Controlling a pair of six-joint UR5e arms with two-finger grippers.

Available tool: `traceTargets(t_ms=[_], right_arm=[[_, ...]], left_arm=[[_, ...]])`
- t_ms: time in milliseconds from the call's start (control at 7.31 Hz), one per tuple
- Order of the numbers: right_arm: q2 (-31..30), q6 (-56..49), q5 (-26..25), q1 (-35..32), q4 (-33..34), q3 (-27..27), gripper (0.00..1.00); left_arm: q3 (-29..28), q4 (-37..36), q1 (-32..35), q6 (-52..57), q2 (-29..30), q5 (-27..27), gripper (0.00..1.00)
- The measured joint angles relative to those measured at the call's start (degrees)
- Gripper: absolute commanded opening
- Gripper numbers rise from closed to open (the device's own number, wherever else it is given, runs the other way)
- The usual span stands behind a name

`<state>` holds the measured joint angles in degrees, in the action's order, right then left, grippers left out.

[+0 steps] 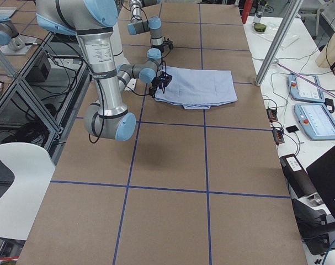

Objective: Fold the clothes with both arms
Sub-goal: 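Grasp the near edge of the shirt with both grippers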

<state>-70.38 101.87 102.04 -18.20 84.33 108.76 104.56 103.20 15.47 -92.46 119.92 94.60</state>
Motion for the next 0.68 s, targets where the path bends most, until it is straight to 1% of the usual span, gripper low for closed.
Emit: traceTargets(t_ms=[684], right_arm=[[0.1,0.0,0.0,0.26,0.13,-0.8,1.0]], left_arm=[[-0.05,0.01,-0.01,-0.08,0.05,-0.07,0.0]])
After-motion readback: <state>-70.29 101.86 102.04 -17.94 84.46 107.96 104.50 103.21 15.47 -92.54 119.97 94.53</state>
